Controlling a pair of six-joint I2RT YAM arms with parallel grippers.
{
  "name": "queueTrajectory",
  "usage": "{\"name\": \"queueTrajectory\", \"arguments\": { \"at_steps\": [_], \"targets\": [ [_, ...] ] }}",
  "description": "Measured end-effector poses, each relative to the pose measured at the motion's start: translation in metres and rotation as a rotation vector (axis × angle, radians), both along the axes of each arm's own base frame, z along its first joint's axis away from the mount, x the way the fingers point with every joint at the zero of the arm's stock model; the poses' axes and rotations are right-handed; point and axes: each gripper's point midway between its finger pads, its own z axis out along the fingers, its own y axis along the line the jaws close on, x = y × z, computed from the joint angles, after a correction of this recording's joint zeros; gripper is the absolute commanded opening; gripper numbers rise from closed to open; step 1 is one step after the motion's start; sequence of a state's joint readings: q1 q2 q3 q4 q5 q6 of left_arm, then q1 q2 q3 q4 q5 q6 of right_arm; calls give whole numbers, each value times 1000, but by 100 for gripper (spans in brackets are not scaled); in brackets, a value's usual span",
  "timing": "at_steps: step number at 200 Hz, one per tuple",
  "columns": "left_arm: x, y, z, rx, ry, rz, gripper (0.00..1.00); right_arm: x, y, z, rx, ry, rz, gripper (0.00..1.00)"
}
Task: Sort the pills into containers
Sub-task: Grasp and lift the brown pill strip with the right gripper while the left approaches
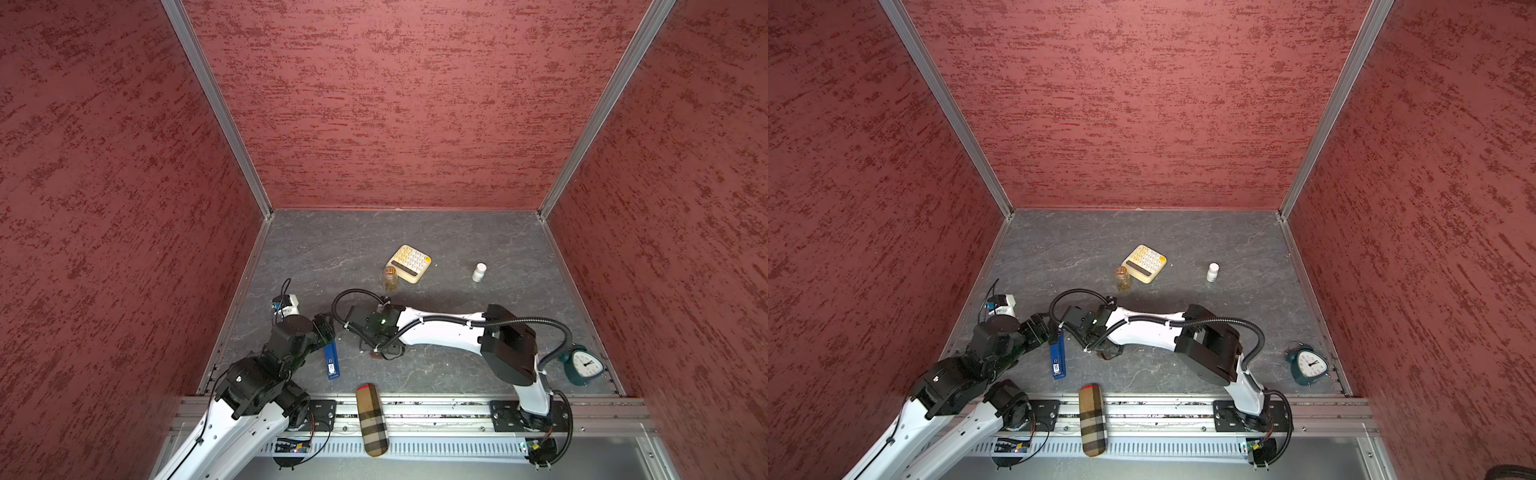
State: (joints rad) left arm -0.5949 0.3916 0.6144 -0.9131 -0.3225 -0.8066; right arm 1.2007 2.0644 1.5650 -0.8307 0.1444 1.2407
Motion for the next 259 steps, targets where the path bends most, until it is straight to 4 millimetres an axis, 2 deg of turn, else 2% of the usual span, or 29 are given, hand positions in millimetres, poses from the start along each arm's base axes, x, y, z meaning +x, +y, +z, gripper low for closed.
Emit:
{"name": "queueTrajectory", "arguments": {
  "at_steps": [118, 185, 216, 259],
  "targets": [
    [-1, 0, 1, -12, -19, -5, 80, 0, -6, -11, -60, 42, 55, 59],
    [1, -2, -1, -4, -3, -8, 80, 0, -7, -16, -53, 61, 71, 48],
    [4, -5, -4, 2, 8, -12, 80, 0, -13, -23, -59, 72, 74, 41],
    [10, -15, -8, 6, 37, -38, 80, 2, -27, -23, -65, 71, 75, 37]
  ]
}}
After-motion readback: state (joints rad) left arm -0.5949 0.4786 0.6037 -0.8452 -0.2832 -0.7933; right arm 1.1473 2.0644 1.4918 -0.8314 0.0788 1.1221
